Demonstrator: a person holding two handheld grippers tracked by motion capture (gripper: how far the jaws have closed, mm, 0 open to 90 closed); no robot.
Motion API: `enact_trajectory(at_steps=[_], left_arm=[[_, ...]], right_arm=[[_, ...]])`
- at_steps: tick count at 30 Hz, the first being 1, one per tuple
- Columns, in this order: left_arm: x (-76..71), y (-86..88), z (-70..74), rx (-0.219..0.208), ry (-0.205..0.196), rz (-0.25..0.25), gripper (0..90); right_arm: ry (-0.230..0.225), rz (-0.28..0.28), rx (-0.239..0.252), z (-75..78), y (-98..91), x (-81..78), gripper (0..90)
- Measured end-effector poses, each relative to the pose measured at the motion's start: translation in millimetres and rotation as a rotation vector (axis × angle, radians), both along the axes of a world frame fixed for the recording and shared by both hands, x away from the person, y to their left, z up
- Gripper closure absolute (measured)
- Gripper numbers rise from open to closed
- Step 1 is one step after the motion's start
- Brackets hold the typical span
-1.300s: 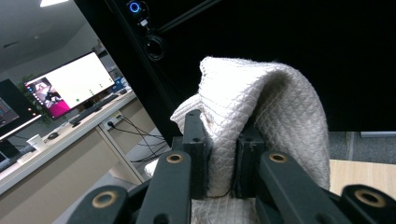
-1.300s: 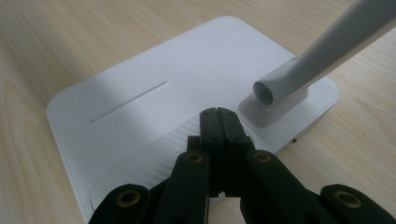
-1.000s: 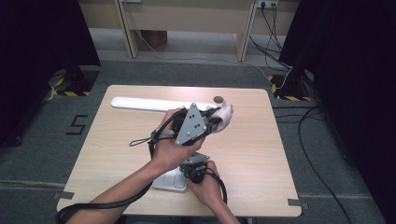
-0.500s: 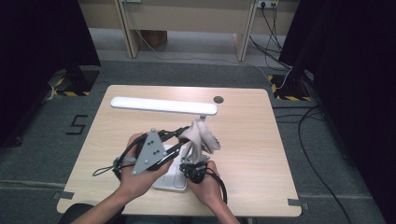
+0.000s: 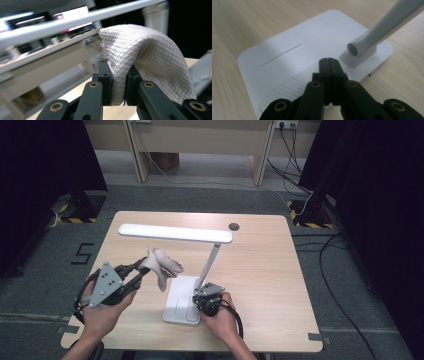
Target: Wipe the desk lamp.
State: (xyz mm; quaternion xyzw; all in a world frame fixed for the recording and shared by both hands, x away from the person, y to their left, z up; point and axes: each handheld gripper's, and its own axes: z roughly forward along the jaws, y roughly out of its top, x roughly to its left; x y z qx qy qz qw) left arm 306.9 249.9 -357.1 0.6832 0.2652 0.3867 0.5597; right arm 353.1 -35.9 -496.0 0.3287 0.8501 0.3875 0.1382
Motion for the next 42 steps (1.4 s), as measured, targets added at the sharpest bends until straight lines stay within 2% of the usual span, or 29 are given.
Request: enact_trajectory(at_steps=[2,4,7,10,15,24,42], left_arm=[[5.9,14.0,-3.1,-0.041,0.018,0.039,78.8],[12.7,25.0,-4.4,-0.055,0.026,0.085,78.8],[23.1,34.6,-2.0,-0.052,0.030,0.130,78.8],[31.2,36.3,4.6,-0.052,0.033,0.145,78.8],[37.4,32.5,15.7,-0.067,0.023,0.145,78.8],[41.7,24.2,21.5,-0.086,0.036,0.141,78.8],[44.2,14.9,27.4,-0.069,0.031,0.131,78.8]], right_arm=[[0.004,-0.003,-0.001,0.2,0.0,-0.4,90.0],[0.003,0.000,-0.002,0.2,0.1,-0.3,90.0],[-0.006,0.009,-0.007,0.2,-0.1,0.7,90.0],[-0.005,0.009,-0.007,0.3,0.0,0.7,90.0],[-0.004,0.008,-0.007,0.4,-0.2,0.7,90.0],[0.000,0.007,-0.004,0.3,-0.2,0.5,90.0],[0.003,0.009,-0.003,0.4,-0.4,1.0,90.0]])
